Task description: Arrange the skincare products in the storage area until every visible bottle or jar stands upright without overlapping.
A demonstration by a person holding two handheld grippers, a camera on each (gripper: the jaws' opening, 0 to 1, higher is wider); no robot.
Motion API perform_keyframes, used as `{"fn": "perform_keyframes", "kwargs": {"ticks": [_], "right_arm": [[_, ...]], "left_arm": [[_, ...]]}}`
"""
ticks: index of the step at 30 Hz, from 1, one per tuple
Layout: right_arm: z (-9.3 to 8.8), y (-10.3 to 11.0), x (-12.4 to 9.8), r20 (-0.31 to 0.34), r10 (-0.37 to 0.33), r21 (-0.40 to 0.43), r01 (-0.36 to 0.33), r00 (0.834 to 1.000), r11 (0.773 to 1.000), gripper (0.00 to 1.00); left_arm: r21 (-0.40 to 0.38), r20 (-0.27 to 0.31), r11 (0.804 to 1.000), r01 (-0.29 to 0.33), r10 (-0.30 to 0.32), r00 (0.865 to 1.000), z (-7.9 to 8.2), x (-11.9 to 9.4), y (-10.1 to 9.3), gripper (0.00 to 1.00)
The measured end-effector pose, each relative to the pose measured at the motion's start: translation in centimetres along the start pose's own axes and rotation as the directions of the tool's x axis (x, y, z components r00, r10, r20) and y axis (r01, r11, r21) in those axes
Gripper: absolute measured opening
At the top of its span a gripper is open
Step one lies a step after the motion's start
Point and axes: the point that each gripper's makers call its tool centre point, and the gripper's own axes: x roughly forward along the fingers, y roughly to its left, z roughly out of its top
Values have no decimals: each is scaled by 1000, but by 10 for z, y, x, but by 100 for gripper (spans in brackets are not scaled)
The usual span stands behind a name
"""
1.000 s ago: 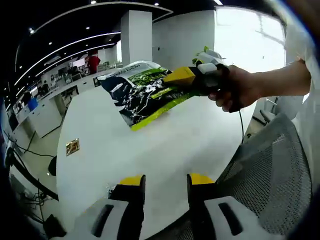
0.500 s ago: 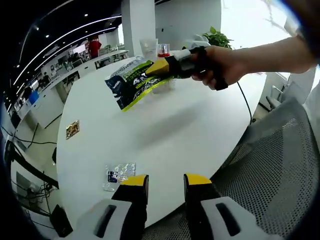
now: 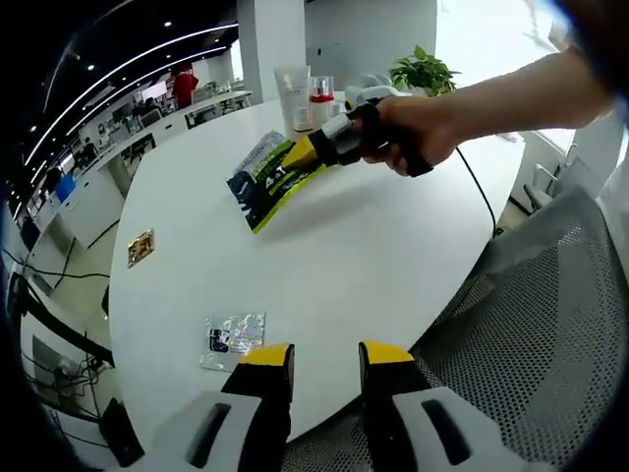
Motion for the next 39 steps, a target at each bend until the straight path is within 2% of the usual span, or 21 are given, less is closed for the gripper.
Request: {"fn": "perform_keyframes", "kwargs": {"ticks": [4,9,14,20,25,30,39], "right_arm": [[3,-12,1,9,-45,17,45,999,999,0],[6,-15,1,21,-67,26,67,998,997,0],[7,-19,-1,13,-66,46,65,998,997,0],[-2,-21,-9,-35,-55,79,58,998,995,0],[0,-24,-14,-39,-56,87,59,998,994,0],[-6,-26,-16,-79,-47,103,55,996,993,0],[-5,-29,-16,-71,-86,86,92,994,992,0]], "left_arm": [[-9,12,1000,-4,4,1000,2,-1,1,26],[-4,2,1000,-8,8,1000,-1,0,1,26],[-5,-9,1000,-22,22,1000,-4,0,5,25],[-4,-4,1000,-24,24,1000,-3,0,5,24],[-3,-3,1000,-29,29,1000,-3,-1,7,23],[2,6,999,-35,35,999,-1,-2,8,21],[11,-1,999,-46,46,999,-2,-2,8,21]]}}
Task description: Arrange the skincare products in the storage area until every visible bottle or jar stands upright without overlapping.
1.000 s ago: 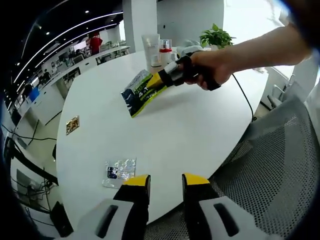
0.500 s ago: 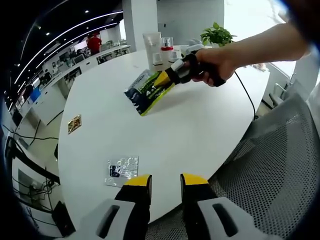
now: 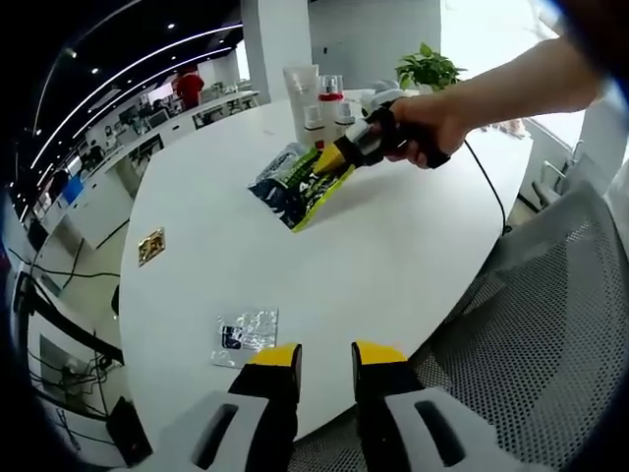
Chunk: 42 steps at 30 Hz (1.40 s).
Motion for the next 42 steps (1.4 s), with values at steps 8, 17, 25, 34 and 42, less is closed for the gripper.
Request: {"fn": "perform_keyframes", "kwargs": {"ticks": [8,17,25,34,42], "right_arm": [[0,-1,4,31,-56,-28,57,998,998,2],[7,-8,0,106,-119,-107,130,987,986,6],[12,-7,-11,196,-92,-142,121,976,982,34],[8,-12,-35,231,-176,-418,261,957,870,34],[-37,17,-18,127,-212,-807,225,969,546,43]], "left_arm": [[2,7,1000,-21,21,1000,1,-2,4,21],[5,20,1000,-5,5,1000,3,-3,1,22],[11,28,1000,-3,3,1000,5,-4,0,22],[18,15,1000,-3,3,1000,3,-3,0,21],[27,5,1000,-5,5,1000,0,-3,1,21]]}}
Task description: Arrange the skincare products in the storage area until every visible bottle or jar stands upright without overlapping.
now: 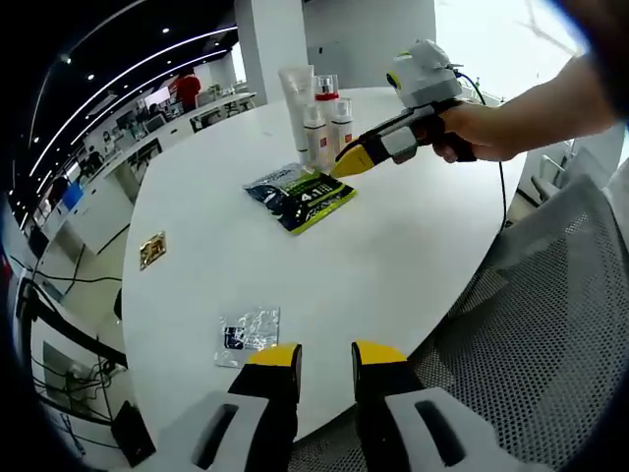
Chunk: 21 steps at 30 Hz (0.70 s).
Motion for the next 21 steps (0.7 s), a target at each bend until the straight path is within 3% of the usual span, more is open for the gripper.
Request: {"fn": "perform_keyframes", "kwargs": {"ticks": [4,8,10,21], "right_arm": [[0,-11,25,-40,-39,7,39,998,999,48],[-15,-22,44,-139,-71,-118,55,988,991,49],[-13,-24,49,-129,-90,-145,71,987,987,50],[-6,-20,58,-121,-113,-125,98,986,987,48]], "left_arm": [[1,-3,1000,-2,2,1000,-1,0,0,21],[1,-4,1000,-3,3,1000,-1,0,1,21],[1,-4,1000,-4,4,1000,-1,0,2,21],[7,-6,1000,-7,7,1000,-2,0,3,21]]}}
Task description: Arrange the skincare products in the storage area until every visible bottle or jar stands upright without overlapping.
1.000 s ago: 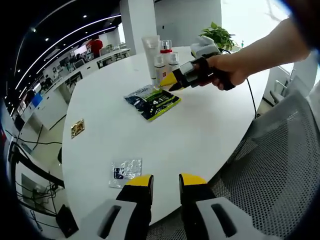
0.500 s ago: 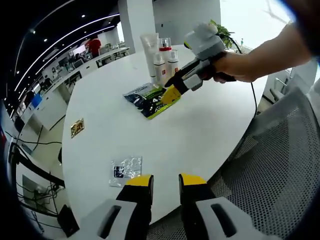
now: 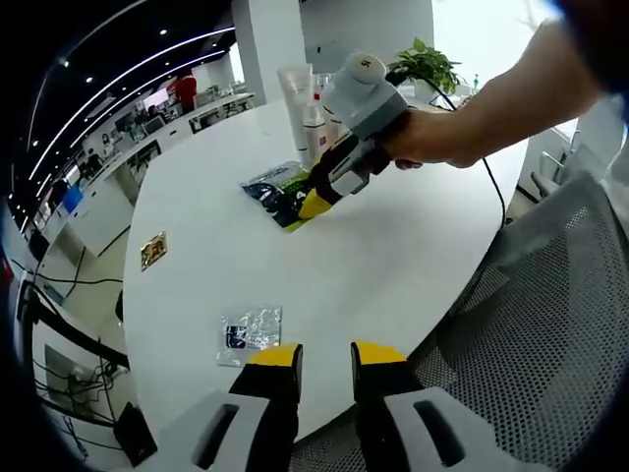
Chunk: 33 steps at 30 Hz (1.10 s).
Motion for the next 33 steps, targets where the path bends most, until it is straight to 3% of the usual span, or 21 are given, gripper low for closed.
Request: {"fn": "perform_keyframes", "kwargs": {"ticks": [15,23,25,27,33], "right_arm": [[13,-10,9,7,-65,63,64,998,996,48],[14,-11,10,14,-60,65,59,998,996,49],[17,-6,7,32,-46,116,42,998,992,54],[29,-3,1,102,-45,169,28,994,985,58],[31,-1,-7,110,-25,120,12,994,993,54]], "left_arm": [[14,5,1000,7,-7,1000,-1,-1,1,20],[12,13,1000,-2,2,1000,-1,-2,4,20],[17,10,1000,-1,1,1000,-2,-2,4,20],[14,7,1000,-1,1,1000,-3,-2,4,20],[15,6,1000,-2,2,1000,-3,-1,4,20]]}}
